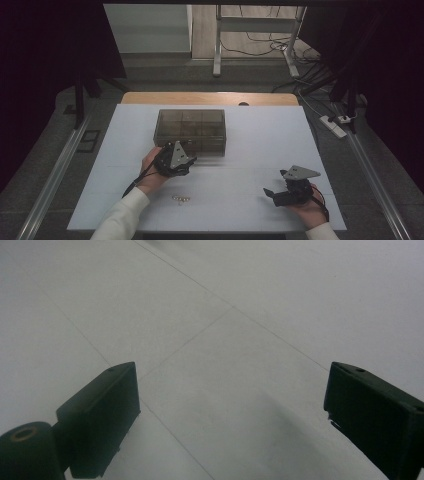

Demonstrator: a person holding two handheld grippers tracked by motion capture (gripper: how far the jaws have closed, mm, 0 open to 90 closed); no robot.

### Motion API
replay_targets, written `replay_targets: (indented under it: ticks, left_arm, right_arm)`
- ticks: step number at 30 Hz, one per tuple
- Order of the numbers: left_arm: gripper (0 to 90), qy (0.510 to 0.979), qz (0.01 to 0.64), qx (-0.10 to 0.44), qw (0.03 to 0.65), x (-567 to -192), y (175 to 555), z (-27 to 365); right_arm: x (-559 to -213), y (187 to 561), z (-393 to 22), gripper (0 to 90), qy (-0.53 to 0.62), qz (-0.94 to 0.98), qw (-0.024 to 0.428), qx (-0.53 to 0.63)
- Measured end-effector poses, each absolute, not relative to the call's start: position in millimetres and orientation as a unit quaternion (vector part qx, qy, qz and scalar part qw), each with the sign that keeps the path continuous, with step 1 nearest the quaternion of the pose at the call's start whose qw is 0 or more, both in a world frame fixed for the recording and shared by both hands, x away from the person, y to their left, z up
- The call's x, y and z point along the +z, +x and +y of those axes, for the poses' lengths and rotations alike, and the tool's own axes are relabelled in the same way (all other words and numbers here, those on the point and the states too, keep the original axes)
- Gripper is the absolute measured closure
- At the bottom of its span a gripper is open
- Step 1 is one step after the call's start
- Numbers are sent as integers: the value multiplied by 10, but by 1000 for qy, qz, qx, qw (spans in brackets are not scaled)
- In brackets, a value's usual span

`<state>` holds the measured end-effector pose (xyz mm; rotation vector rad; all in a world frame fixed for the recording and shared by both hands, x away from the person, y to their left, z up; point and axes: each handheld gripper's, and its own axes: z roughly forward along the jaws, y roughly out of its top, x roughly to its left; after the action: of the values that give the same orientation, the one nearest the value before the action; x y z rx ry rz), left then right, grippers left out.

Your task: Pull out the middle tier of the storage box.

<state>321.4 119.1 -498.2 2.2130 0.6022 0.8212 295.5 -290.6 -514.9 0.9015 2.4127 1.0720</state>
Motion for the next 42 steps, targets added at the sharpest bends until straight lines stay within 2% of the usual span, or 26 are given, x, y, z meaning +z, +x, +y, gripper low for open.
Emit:
replay_targets:
  ticks: [15,42]
  left_arm:
    - [380,866,219,304,331,-5022,3195,1205]
    - [415,875,202,321,301,-5128,3278,1098]
  right_arm:
    - [-5148,2946,-2915,75,321,848,179,381]
    - [-5159,2951,-2908,75,321,849,177,380]
